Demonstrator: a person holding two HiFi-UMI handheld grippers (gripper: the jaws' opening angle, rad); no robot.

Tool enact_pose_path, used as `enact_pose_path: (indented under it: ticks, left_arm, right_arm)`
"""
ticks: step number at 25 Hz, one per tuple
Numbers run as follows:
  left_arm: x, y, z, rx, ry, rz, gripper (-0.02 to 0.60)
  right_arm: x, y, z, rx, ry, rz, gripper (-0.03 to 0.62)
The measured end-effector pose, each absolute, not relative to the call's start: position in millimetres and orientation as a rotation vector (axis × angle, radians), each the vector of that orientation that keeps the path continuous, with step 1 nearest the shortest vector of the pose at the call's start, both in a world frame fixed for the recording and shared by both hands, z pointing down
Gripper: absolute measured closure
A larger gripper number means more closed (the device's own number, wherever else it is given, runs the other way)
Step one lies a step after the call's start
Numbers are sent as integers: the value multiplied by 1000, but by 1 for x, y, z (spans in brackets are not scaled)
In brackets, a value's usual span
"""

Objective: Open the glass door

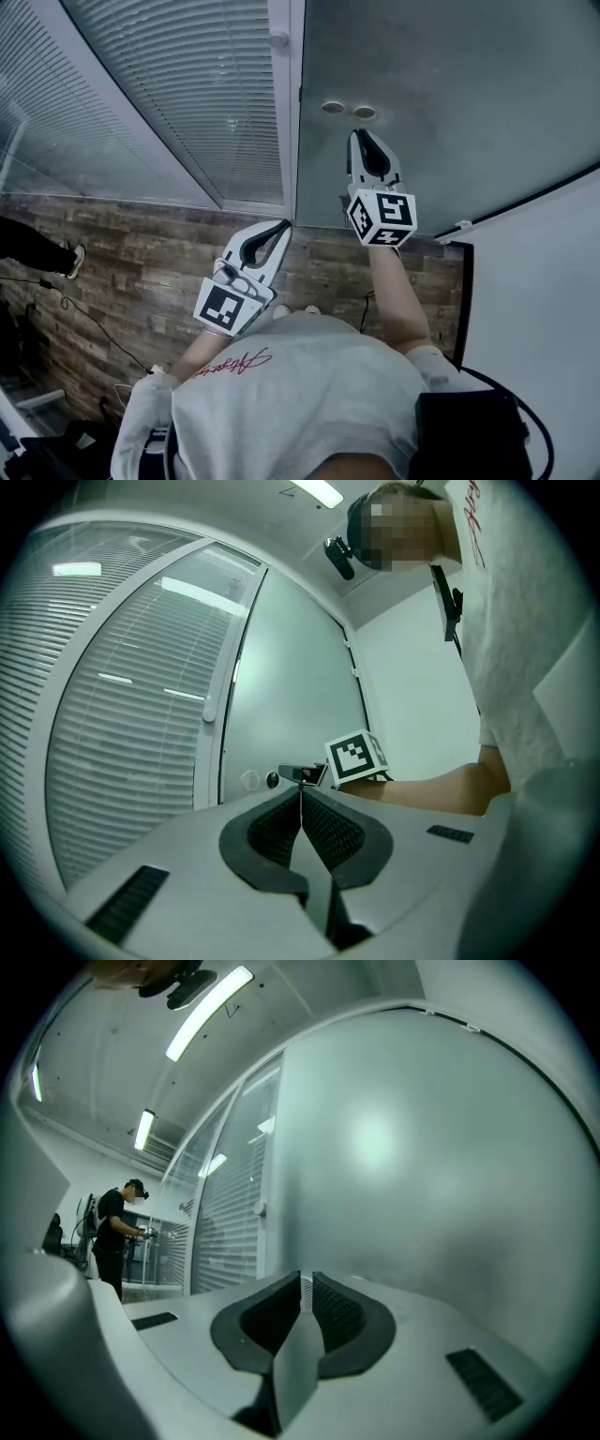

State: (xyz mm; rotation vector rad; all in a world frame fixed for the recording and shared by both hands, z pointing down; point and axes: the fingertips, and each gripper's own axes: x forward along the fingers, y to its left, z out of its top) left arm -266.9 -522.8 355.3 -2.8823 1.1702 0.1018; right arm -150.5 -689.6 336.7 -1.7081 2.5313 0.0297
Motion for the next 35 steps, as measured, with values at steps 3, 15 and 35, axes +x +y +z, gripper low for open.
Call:
enact_pose_path:
  ticks: [3,15,35]
  left_arm:
    - [-274,-524,351,-2867,1201,114,565]
    - [-284,-527,369,-2890,1247,64,565]
    - [-305,-524,372,-2877,1306,81,565]
  right_arm:
    - [-147,-711,344,-1766,2522,25,524]
    - [-153,-761,365,-1877,2465,-74,441]
    - [-153,-777,366,-1994,2385,-17,459]
